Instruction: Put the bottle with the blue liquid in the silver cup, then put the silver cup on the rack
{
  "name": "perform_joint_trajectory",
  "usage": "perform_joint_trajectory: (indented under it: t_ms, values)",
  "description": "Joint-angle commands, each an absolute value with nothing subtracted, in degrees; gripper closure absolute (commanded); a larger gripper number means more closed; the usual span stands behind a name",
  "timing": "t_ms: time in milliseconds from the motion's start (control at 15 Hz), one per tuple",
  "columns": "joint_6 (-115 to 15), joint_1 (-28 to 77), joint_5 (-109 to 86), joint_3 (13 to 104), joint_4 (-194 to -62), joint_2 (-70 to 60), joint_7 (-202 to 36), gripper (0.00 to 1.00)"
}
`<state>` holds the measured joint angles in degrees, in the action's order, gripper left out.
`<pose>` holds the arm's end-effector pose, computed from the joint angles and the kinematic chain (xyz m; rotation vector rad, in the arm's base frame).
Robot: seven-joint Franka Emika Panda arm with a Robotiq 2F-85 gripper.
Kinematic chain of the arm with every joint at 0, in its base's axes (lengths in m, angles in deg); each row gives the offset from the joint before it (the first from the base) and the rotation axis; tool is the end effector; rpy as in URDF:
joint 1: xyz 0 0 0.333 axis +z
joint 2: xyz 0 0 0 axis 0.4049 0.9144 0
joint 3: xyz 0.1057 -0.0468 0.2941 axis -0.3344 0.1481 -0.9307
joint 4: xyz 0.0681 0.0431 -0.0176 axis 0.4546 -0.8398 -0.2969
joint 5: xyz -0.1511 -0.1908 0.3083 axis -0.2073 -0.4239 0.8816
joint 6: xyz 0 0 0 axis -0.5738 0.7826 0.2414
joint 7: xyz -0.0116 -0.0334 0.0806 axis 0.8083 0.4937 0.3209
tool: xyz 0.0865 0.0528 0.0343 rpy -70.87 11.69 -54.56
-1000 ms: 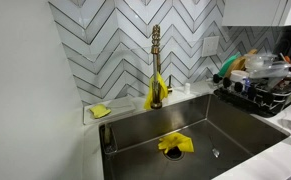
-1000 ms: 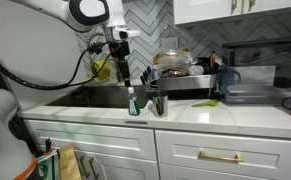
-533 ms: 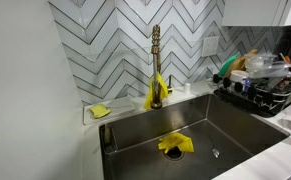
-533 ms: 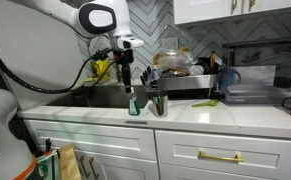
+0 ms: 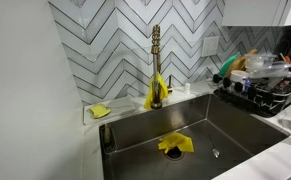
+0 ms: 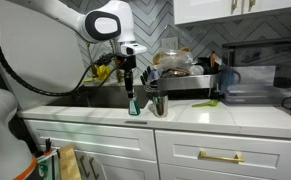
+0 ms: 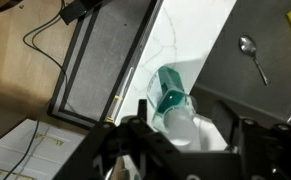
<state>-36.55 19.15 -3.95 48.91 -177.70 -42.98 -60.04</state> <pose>0.4223 0.0085 0.4255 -3.0086 0.7914 -0.0006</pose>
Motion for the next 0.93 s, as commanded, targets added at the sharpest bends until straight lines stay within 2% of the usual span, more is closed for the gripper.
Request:
perform_joint_trajectory:
  t_ms: [0,200,267,867]
  values:
    - [-39.2,19.3,-4.4,49.3,-178.4,-41.5,-59.7,0.61]
    - [-40.0,19.1,-5.2,49.3,-178.4,-40.7,-59.5,0.84]
    - [-40.1,19.1,-5.2,49.4,-178.3,-40.7,-59.7,0.87]
    - [-34.3,18.5,-10.3,49.9,-179.1,-51.2,-62.7,0.87]
